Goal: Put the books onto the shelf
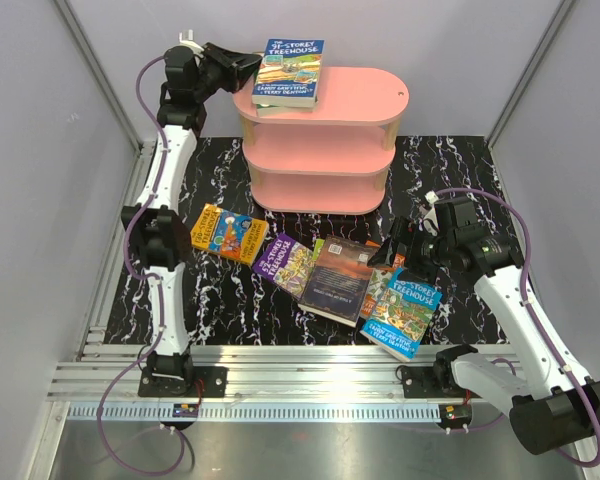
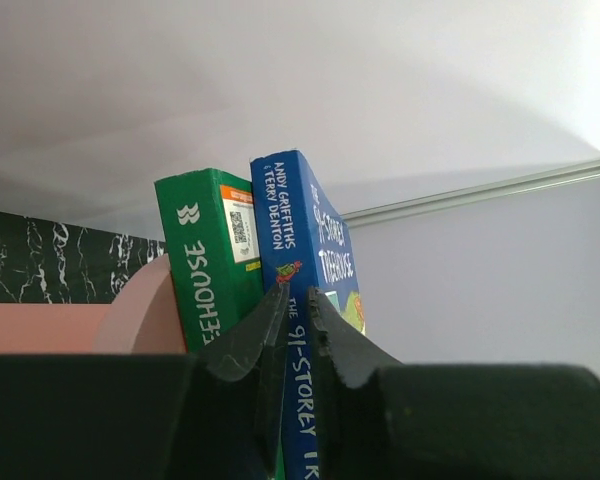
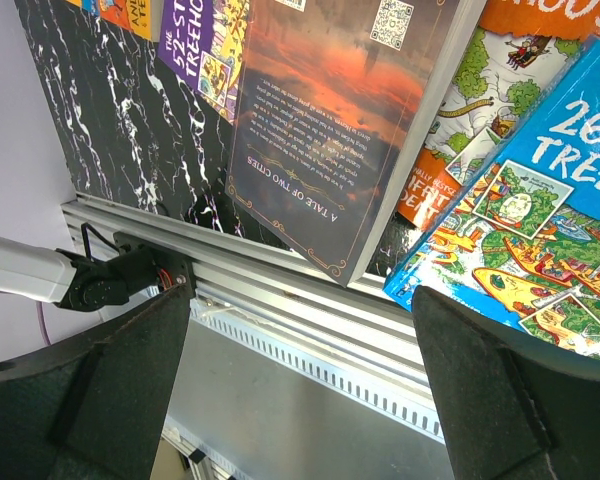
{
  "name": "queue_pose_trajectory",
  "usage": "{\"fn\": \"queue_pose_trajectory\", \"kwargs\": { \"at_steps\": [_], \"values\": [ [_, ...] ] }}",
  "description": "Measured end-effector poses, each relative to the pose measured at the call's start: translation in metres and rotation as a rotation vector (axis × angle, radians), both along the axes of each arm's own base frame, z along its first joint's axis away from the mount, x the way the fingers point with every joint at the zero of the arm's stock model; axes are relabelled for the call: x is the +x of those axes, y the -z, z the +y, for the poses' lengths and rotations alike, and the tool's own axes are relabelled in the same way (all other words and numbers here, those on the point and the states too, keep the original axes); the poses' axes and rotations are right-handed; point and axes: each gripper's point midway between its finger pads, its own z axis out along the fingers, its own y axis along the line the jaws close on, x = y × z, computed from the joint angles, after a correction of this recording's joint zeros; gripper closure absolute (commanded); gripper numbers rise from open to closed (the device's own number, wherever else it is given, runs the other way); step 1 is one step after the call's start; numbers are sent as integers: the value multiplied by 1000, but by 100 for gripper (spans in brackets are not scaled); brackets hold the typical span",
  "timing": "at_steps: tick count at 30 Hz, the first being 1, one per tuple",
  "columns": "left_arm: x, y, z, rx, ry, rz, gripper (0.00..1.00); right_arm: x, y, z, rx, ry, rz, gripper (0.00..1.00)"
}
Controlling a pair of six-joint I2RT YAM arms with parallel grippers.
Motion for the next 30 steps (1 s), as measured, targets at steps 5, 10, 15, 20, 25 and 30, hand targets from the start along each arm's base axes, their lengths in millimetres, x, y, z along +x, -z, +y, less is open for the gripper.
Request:
{"fn": "queue_pose_trajectory", "kwargs": {
  "at_steps": [5,10,15,20,25,30],
  "values": [
    [0,0,-1,-2,4,-2,78,0,0,0,0,0,-1,0],
    [-5,1,20,7,-75,4,77,-1,-3,0,4,1,-11,0],
    [-17,-32,72,1,-221,-54,71,-2,-5,0,8,2,-22,0],
    [-49,-84,123,40,-308,-160,44,4,-6,2,14,5,-15,0],
    [-117,-65,149,171,-384,-88,1,16,12,11,30,7,56,0],
    [-197,27,134,271,-351,69,1,12,69,17,41,12,216,0]
  ]
}}
